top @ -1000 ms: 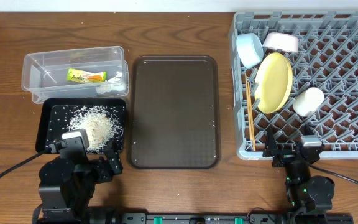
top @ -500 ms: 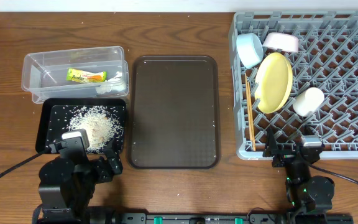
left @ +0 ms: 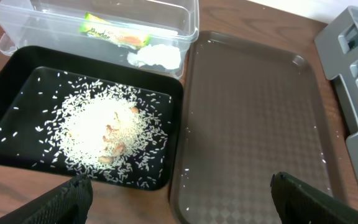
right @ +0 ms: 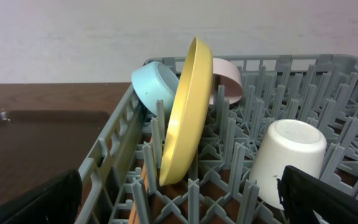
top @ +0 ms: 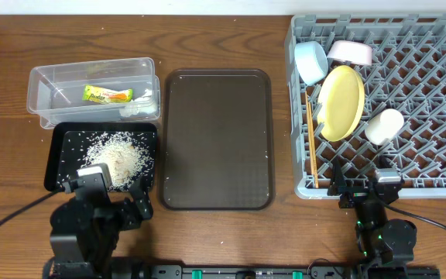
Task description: Sort waste into correct bins and load items into the dishwasher rack
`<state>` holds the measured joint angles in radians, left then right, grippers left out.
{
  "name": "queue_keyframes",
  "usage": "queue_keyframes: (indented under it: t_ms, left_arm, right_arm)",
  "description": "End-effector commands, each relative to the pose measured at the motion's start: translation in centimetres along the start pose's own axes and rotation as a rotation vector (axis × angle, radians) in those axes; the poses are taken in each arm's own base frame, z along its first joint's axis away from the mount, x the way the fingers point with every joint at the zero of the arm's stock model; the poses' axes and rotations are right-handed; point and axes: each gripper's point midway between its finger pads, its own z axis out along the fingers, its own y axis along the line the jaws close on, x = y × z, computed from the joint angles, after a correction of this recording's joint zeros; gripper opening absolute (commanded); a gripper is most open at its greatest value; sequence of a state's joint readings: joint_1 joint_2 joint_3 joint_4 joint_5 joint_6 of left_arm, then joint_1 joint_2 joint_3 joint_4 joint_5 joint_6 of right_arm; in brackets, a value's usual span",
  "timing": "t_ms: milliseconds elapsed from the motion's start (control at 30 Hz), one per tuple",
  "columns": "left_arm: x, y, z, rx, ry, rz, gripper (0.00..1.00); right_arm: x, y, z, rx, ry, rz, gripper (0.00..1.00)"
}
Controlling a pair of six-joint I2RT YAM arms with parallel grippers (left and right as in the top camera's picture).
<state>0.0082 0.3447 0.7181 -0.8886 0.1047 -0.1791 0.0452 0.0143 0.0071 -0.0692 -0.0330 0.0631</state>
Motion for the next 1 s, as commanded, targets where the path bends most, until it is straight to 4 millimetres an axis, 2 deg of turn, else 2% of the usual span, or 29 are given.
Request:
queue_keyframes:
  t_ms: [0, 300, 467, 633, 767, 867, 967]
  left_arm:
    - [1.5, 0.5, 1.0, -0.003, -0.020, 0.009, 0.94]
    - [2.3, 1.0, 5.5, 0.057, -0.259, 0.016, 0.94]
    - [1.1, 0.7, 7.1, 0.092, -0.399, 0.024, 0.94]
    - [-0.3, 0.5, 7.8, 0.114, -0.549, 0.069, 0.94]
    - [0.2, 0.7, 8.2, 0.095, -0.531, 0.107, 0.94]
    - [2.1, 1.2, 9.3, 0.076, -0.440, 0.104, 0.94]
    - [2.1, 1.2, 9.3, 0.077, -0.443, 0.104, 0.94]
  right_arm:
    - [0.0, 0.1, 0.0, -0.002, -0.002, -0.013, 0.99]
    - [0.0, 0.1, 0.0, -0.002, -0.003, -0.013, 0.99]
    - [0.0, 0.1, 0.0, -0.002, -0.003, -0.013, 0.99]
    - [0.0, 0.1, 0.0, -0.002, -0.003, -0.013, 0.99]
    - [0.0, 0.1, 0.0, -0.002, -0.003, -0.013, 0.99]
    - [0.0, 0.1, 0.0, -0.002, -0.003, -0.013, 0.99]
    - [0.0, 0.1, 0.0, -0.002, -0.003, -0.013, 0.99]
